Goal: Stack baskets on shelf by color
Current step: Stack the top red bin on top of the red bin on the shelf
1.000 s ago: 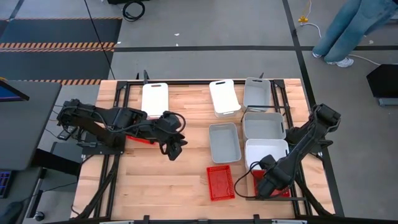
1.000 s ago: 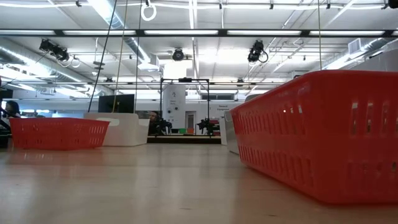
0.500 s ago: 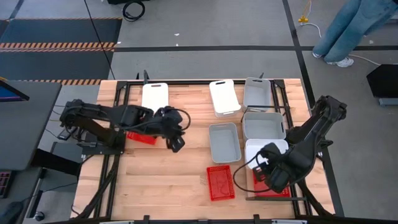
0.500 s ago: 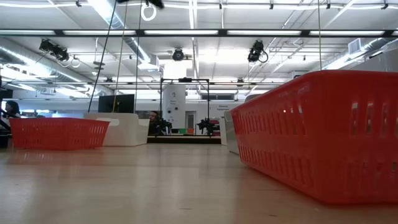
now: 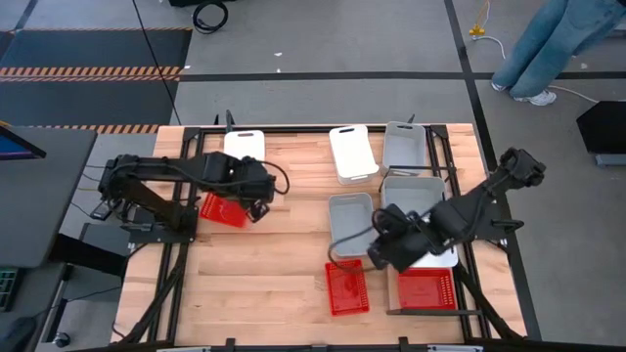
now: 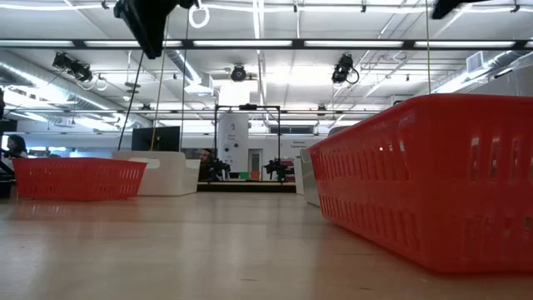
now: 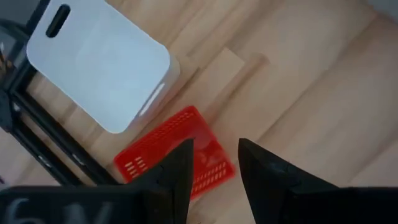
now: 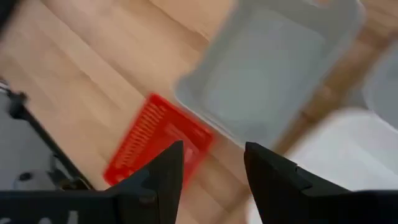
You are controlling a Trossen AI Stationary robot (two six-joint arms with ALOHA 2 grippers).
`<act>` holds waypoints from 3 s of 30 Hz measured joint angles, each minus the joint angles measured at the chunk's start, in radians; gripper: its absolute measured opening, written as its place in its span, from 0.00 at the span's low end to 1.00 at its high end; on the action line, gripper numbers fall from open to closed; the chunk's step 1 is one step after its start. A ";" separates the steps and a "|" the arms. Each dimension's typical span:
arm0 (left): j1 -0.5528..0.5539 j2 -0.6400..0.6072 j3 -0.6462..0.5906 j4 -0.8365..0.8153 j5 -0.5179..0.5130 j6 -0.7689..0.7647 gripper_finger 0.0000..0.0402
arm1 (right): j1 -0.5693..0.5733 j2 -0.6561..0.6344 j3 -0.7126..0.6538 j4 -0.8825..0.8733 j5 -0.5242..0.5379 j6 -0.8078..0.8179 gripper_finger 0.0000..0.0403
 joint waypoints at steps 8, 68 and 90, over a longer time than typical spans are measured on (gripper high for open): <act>0.009 -0.006 -0.204 0.092 0.118 -0.107 0.33 | -0.128 0.000 0.000 0.204 0.003 -0.158 0.43; 0.154 0.246 -0.520 0.541 0.426 0.057 0.03 | -0.123 -0.001 0.000 0.238 -0.040 -0.162 0.43; -0.239 -0.046 -0.075 0.544 0.172 0.848 0.00 | -0.238 -0.036 0.000 0.234 -0.189 -0.278 0.43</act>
